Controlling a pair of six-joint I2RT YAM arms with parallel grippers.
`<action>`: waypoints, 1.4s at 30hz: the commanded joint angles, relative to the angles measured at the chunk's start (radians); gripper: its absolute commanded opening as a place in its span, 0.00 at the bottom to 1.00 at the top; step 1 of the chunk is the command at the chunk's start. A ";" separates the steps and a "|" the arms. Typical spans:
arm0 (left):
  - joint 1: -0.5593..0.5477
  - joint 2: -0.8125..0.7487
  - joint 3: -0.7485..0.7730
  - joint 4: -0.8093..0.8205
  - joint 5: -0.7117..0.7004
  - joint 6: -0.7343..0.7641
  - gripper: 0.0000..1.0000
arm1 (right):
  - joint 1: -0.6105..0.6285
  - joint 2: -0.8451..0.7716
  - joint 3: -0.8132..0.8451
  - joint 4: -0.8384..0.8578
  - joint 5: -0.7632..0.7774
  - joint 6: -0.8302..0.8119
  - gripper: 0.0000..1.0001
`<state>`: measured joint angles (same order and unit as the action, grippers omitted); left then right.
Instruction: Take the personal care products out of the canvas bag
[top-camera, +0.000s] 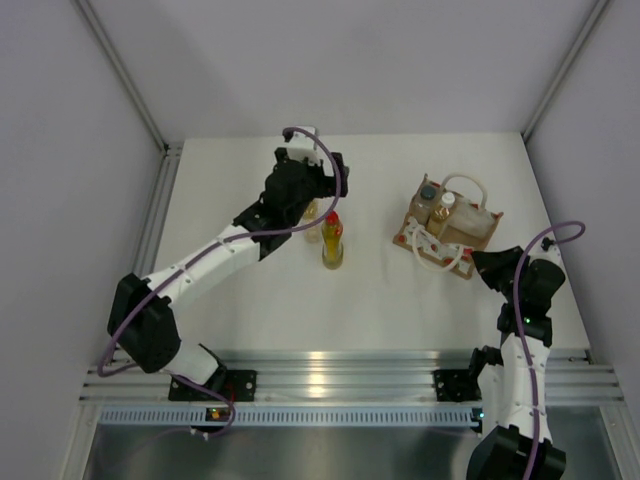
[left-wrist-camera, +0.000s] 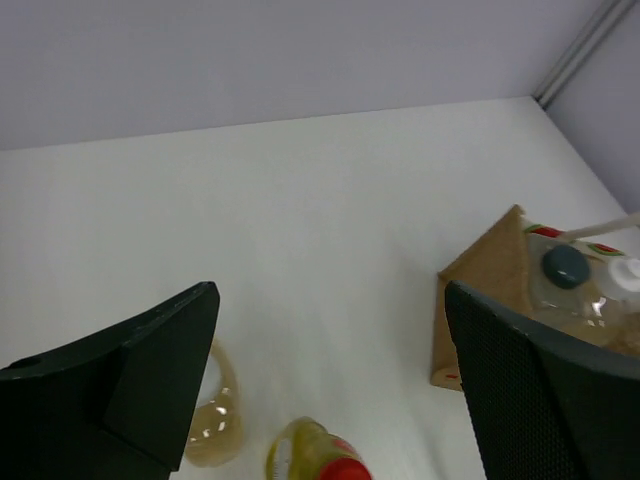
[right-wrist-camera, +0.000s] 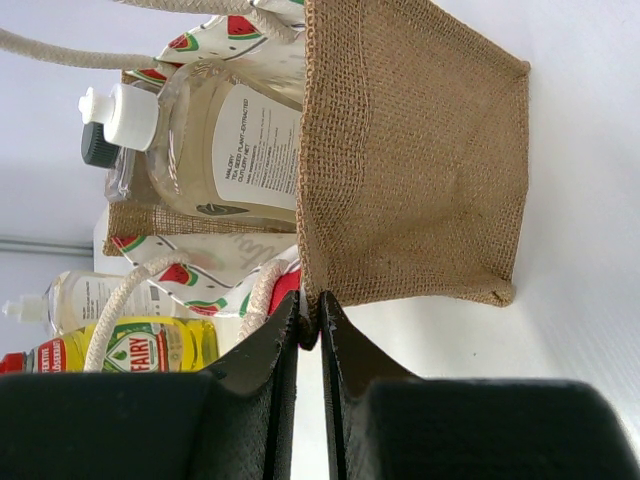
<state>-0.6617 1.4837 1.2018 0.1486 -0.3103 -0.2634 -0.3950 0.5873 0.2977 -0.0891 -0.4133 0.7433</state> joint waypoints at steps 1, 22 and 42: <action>-0.117 0.010 0.097 0.019 0.024 0.054 0.98 | -0.008 0.002 0.009 -0.049 0.030 -0.024 0.10; -0.348 0.567 0.700 -0.130 0.252 0.007 0.78 | -0.008 -0.007 -0.002 -0.049 0.024 -0.021 0.10; -0.346 0.837 0.958 -0.198 0.116 -0.013 0.72 | -0.008 -0.001 -0.003 -0.047 0.014 -0.030 0.10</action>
<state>-1.0058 2.2990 2.0956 -0.0547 -0.1661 -0.2882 -0.3950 0.5835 0.2974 -0.0902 -0.4168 0.7429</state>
